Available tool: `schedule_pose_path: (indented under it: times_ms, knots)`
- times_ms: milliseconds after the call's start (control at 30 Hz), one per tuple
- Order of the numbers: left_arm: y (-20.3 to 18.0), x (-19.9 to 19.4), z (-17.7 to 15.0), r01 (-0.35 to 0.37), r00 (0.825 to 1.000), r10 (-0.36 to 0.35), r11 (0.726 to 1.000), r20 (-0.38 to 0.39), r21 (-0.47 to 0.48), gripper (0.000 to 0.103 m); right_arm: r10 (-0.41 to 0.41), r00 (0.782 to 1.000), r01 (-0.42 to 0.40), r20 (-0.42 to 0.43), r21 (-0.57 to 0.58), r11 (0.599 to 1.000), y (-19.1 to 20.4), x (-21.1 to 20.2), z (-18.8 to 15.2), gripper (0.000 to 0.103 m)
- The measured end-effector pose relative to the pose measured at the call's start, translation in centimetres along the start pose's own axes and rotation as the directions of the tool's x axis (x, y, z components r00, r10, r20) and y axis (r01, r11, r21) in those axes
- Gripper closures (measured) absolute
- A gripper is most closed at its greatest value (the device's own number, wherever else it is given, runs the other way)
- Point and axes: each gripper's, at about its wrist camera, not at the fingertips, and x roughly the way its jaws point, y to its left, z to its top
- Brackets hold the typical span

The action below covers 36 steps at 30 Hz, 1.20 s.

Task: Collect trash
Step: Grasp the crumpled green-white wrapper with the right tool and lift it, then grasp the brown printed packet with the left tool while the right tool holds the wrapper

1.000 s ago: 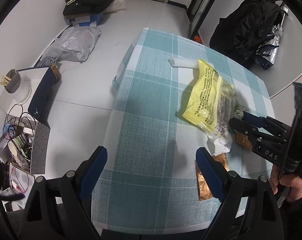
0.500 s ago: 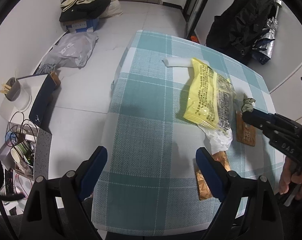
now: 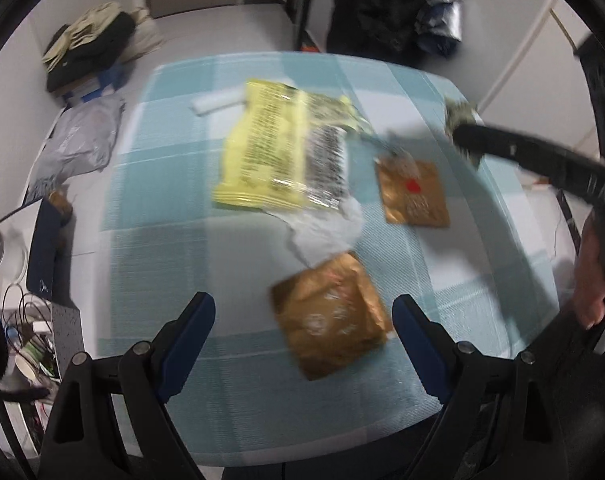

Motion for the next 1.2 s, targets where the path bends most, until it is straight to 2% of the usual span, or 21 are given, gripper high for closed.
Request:
schedule_pose_path:
  times_ms: [67,167,300,467,533,600,733,767,800,933,967,1033,1200]
  knots:
    - [-0.6,0.4,-0.1,-0.025,1.000,0.025,0.999,-0.009,0.031,0.015,-0.005,1.000,0.005,0.010,0.012,1.000,-0.4,-0.5,0.0,0.079]
    - [-1.2,1.9,-0.3,-0.057,0.996,0.061,0.997,-0.071,0.059,0.015,-0.013,1.000,0.013,0.022,0.021,1.000,-0.8,-1.0,-0.1,0.079]
    - [-2.1,2.3,-0.7,-0.104,0.990,0.113,0.988,-0.080,0.111,0.015,-0.026,0.999,0.025,0.035,0.023,0.999,-1.3,-1.6,-0.2,0.079]
    - [-2.0,2.2,-0.7,-0.105,0.990,0.116,0.987,-0.083,0.119,0.016,-0.036,0.998,0.034,0.042,0.050,0.998,-2.0,-2.2,-0.2,0.079]
    - [-2.3,2.1,-0.7,-0.104,0.991,0.114,0.987,-0.075,0.122,0.022,-0.039,0.998,0.036,0.045,0.064,0.997,-2.3,-2.4,-0.1,0.079]
    - [-2.6,1.8,-0.6,-0.095,0.993,0.104,0.986,-0.063,0.135,0.041,-0.040,0.998,0.036,0.049,0.073,0.997,-2.5,-2.6,-0.1,0.079]
    - [-3.1,1.8,-0.6,-0.088,0.994,0.096,0.987,-0.054,0.133,0.043,-0.042,0.997,0.039,0.057,0.066,0.997,-2.3,-2.8,-0.2,0.079]
    - [-3.2,1.6,-0.7,-0.097,0.993,0.105,0.986,-0.047,0.135,0.059,-0.042,0.997,0.038,0.057,0.067,0.997,-2.3,-3.0,-0.2,0.079]
    - [-3.2,1.3,-0.7,-0.087,0.995,0.092,0.988,-0.032,0.130,0.068,-0.042,0.997,0.038,0.057,0.067,0.997,-2.3,-3.0,-0.3,0.079]
    - [-2.6,1.3,-0.6,-0.059,0.997,0.063,0.993,-0.036,0.100,0.071,-0.047,0.997,0.044,0.059,0.054,0.998,-2.0,-3.0,-0.4,0.079]
    - [-2.5,1.3,-0.5,-0.062,0.997,0.065,0.993,-0.033,0.100,0.073,-0.047,0.997,0.044,0.058,0.054,0.998,-2.1,-3.0,-0.4,0.079]
    - [-2.3,1.0,-0.5,-0.070,0.997,0.071,0.993,-0.014,0.097,0.086,-0.049,0.997,0.046,0.056,0.053,0.998,-2.1,-3.0,-0.5,0.079]
    - [-2.3,0.6,-0.2,-0.052,0.999,0.051,0.995,0.012,0.082,0.092,-0.054,0.997,0.050,0.057,0.058,0.997,-2.2,-3.2,-0.6,0.079]
